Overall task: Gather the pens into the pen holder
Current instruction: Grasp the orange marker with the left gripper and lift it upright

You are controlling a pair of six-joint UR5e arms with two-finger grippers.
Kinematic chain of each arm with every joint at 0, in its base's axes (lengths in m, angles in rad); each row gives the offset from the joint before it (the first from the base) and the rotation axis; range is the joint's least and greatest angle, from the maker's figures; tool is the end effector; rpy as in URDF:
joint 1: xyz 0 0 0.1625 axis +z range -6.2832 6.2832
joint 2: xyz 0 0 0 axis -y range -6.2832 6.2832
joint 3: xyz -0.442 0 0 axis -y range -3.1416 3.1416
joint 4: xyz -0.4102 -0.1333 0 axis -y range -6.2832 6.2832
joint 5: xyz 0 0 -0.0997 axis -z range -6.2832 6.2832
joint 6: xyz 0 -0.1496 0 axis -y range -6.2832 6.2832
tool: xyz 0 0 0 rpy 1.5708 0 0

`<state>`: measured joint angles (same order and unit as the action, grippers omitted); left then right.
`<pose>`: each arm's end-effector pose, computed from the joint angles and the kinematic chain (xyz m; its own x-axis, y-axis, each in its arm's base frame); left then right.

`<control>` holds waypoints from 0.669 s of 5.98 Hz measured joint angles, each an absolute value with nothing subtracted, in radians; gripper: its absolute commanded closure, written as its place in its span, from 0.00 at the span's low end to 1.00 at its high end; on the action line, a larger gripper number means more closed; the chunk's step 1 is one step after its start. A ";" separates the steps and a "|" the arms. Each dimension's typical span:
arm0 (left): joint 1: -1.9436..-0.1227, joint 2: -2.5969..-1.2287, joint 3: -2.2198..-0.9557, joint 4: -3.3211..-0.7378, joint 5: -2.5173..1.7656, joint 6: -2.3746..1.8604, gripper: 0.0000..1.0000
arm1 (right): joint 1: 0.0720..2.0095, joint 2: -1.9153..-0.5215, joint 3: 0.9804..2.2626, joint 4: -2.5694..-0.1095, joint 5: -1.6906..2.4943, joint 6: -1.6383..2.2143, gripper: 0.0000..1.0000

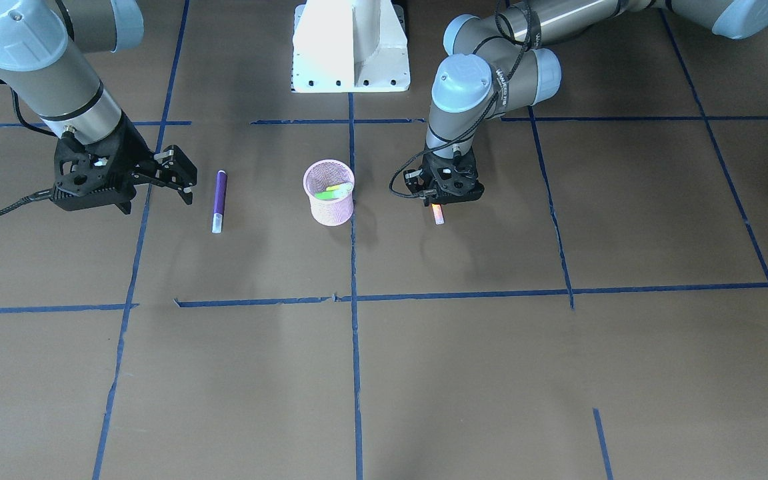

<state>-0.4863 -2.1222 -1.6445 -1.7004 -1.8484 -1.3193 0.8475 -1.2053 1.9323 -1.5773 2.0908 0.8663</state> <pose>0.6070 -0.4253 0.3355 0.6943 -0.0963 -0.7132 0.1143 0.9932 -0.0229 -0.3695 -0.5076 0.3345 0.6598 -0.1019 0.7445 -0.0082 0.9897 0.1428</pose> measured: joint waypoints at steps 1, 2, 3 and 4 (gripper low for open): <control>-0.486 -2.122 -1.645 -1.701 -1.848 -1.319 1.00 | 0.849 -1.206 1.932 -1.577 2.091 0.867 0.00; -0.486 -2.122 -1.647 -1.699 -1.849 -1.319 1.00 | 0.849 -1.206 1.932 -1.577 2.092 0.867 0.00; -0.490 -2.125 -1.654 -1.697 -1.850 -1.319 1.00 | 0.851 -1.205 1.932 -1.577 2.092 0.866 0.00; -0.498 -2.129 -1.676 -1.696 -1.849 -1.313 1.00 | 0.855 -1.205 1.932 -1.577 2.092 0.866 0.00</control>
<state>-0.4983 -2.1286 -1.6761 -1.6962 -1.8488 -1.3128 0.8548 -1.2051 1.9320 -1.5769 2.0923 0.8660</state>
